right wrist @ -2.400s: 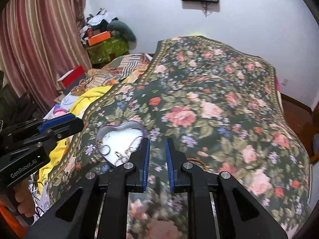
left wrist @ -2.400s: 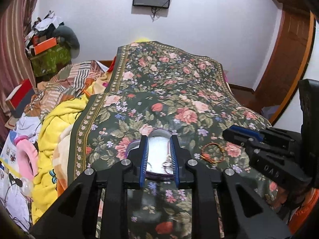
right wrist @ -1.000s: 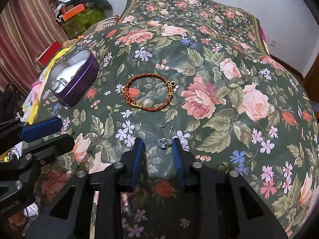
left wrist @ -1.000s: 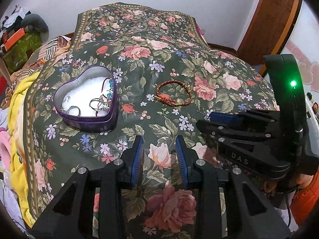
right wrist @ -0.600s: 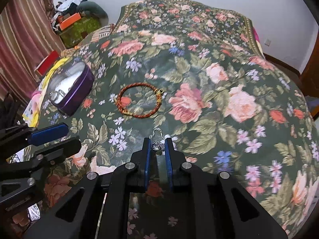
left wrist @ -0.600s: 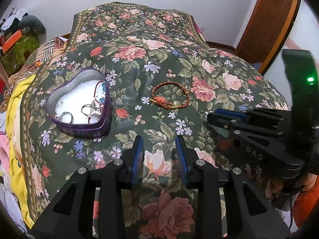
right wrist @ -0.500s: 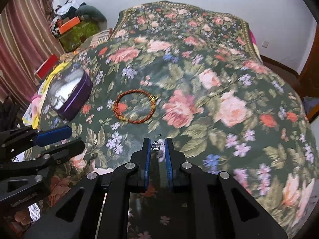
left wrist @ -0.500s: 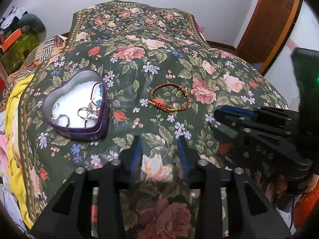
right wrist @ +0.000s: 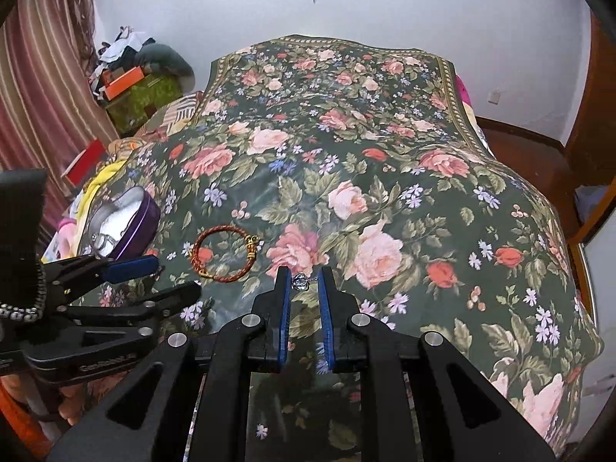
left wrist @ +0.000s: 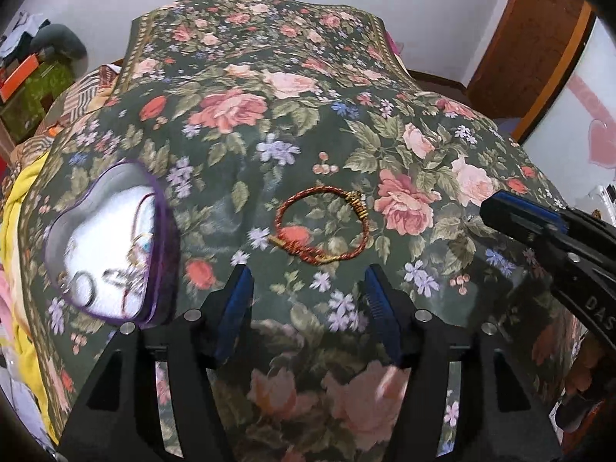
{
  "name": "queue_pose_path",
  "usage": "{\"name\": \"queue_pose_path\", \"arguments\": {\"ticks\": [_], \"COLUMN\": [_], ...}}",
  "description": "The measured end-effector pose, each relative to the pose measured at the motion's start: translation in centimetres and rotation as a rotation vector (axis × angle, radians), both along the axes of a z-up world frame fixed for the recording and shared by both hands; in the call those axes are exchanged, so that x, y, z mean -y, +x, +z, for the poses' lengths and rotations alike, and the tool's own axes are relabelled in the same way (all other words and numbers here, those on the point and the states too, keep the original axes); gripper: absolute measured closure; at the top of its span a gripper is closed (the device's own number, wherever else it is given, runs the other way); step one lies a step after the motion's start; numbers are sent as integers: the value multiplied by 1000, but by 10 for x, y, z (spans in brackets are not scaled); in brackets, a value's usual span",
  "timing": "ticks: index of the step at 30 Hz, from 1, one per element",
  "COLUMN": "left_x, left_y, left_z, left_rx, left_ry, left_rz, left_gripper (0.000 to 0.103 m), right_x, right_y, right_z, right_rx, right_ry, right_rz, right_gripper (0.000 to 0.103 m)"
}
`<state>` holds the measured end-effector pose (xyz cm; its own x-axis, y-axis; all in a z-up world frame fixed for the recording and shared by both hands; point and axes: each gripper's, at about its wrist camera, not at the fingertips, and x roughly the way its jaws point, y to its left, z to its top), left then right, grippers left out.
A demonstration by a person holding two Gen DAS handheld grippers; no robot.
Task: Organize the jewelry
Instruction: 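Grasp the red-gold braided bracelet with the left tool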
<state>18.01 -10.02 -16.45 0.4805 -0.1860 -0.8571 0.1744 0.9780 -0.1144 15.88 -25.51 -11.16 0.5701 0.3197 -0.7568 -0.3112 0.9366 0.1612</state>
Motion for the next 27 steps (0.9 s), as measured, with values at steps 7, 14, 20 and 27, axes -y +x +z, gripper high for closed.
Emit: {"name": "queue_pose_path", "arguments": {"ticks": [7, 14, 20, 27], "left_x": [15, 26, 28, 20], "left_y": [17, 31, 36, 36], "left_z": [-12, -18, -17, -15], "left_rx": [-26, -11, 17, 10], "left_ry": [17, 31, 61, 34], "left_rz": [-32, -46, -28, -19], "left_gripper": [35, 24, 47, 94], "right_x": [8, 12, 13, 12], "right_y": [3, 5, 4, 2], "right_z": [5, 5, 6, 9], "right_rx": [21, 26, 24, 33], "right_ry": [18, 23, 30, 29], "right_rz": [-9, -10, -11, -6], "right_gripper": [91, 91, 91, 91]}}
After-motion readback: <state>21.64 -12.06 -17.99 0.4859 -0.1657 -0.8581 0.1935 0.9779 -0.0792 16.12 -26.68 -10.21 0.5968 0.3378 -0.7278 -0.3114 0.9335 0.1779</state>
